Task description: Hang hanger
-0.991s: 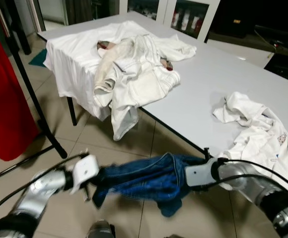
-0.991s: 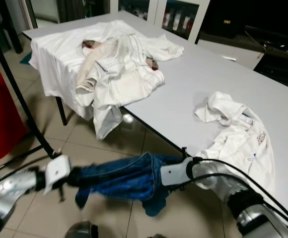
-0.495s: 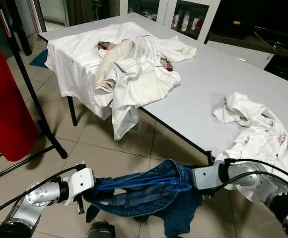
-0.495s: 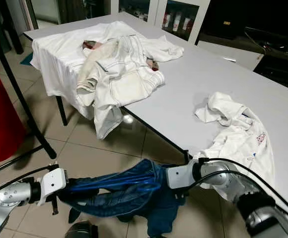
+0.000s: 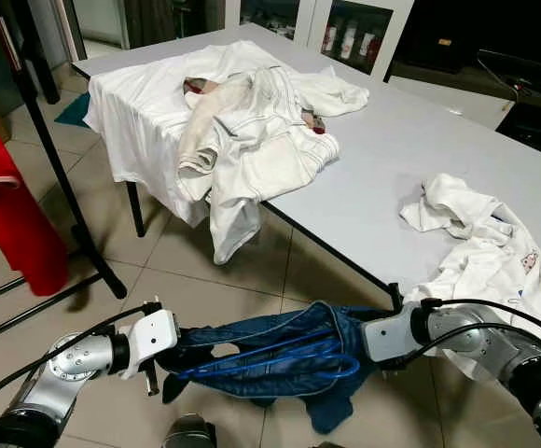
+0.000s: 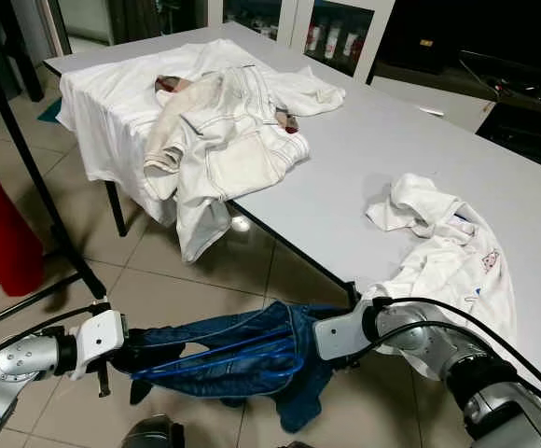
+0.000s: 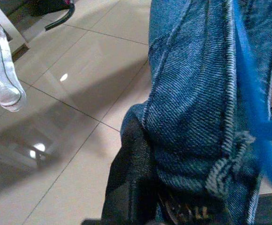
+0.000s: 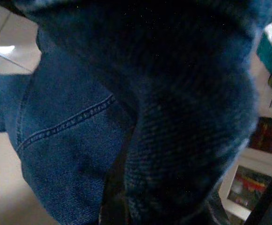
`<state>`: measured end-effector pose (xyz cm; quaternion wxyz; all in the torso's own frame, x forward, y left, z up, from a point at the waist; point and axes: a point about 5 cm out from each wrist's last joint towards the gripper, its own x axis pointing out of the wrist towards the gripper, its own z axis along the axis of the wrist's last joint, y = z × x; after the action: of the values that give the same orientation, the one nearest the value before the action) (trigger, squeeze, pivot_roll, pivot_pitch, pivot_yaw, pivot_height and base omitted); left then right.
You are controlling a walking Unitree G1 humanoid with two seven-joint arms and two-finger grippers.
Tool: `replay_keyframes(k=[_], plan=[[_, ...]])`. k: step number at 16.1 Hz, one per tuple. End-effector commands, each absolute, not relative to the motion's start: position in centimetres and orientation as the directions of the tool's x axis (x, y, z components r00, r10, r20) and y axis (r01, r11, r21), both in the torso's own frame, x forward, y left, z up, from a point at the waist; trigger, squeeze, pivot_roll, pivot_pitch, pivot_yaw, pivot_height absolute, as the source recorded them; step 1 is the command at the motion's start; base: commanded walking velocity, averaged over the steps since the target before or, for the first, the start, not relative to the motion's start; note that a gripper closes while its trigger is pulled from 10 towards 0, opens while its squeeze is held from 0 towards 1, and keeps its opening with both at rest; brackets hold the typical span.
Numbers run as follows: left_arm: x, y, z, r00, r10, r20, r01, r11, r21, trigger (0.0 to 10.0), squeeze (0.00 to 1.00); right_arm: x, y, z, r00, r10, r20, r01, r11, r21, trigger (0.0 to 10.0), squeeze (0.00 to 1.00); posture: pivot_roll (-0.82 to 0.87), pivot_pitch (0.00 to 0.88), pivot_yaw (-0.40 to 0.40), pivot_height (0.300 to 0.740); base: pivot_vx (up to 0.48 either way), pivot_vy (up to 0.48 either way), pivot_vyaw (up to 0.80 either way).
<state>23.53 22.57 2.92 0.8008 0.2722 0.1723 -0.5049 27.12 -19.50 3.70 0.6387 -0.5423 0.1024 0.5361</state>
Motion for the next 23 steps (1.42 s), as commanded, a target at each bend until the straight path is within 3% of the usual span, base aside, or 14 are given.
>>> replay_keyframes(k=[1, 5, 10, 13, 17, 18, 23], plan=[[23.9, 23.1, 3.7, 0.452, -0.712, -0.537, 0.892, 0.348, 0.289, 0.0, 0.00, 27.9, -21.6, 3.9, 0.465, 0.471, -0.750, -0.804, -0.130, -0.580, 0.0, 0.00, 0.17, 0.011, -0.101, 0.710, 0.000, 0.000, 0.00], [23.7, 21.5, 3.6, 0.439, -0.742, -0.506, 0.897, 0.333, 0.290, 0.0, 0.00, 28.6, -21.1, 3.3, 0.502, 0.407, -0.764, -0.817, -0.069, -0.573, 0.0, 0.00, 0.17, 0.015, -0.107, 0.710, 0.000, 0.000, 0.00], [24.0, 20.0, 4.1, 0.420, -0.773, -0.476, 0.903, 0.304, 0.303, 0.0, 0.00, 29.8, -19.6, 3.4, 0.545, 0.349, -0.762, -0.778, -0.129, -0.615, 0.0, 0.00, 0.17, 0.018, -0.112, 0.710, 0.000, 0.000, 0.00], [24.3, 19.3, 4.4, 0.421, -0.782, -0.459, 0.901, 0.302, 0.311, 0.0, 0.00, 30.2, -18.2, 3.4, 0.561, 0.340, -0.755, -0.773, -0.113, -0.624, 0.0, 0.00, 0.17, 0.022, -0.113, 0.710, 0.000, 0.000, 0.00], [24.6, 18.2, 4.5, 0.427, -0.790, -0.439, 0.898, 0.313, 0.311, 0.0, 0.00, 30.5, -17.3, 3.5, 0.588, 0.333, -0.737, -0.770, -0.049, -0.637, 0.0, 0.00, 0.17, 0.024, -0.108, 0.710, 0.000, 0.000, 0.00], [25.4, 17.6, 4.7, 0.447, -0.786, -0.428, 0.887, 0.326, 0.328, 0.0, 0.00, 30.3, -15.6, 3.9, 0.569, 0.401, -0.718, -0.789, 0.018, -0.615, 0.0, 0.00, 0.17, 0.022, -0.106, 0.710, 0.000, 0.000, 0.00], [27.2, 16.1, 5.5, 0.485, -0.780, -0.396, 0.862, 0.350, 0.367, 0.0, 0.00, 30.4, -13.6, 4.8, 0.546, 0.490, -0.679, -0.819, 0.141, -0.556, 0.0, 0.00, 0.17, 0.022, -0.106, 0.710, 0.000, 0.000, 0.00]])
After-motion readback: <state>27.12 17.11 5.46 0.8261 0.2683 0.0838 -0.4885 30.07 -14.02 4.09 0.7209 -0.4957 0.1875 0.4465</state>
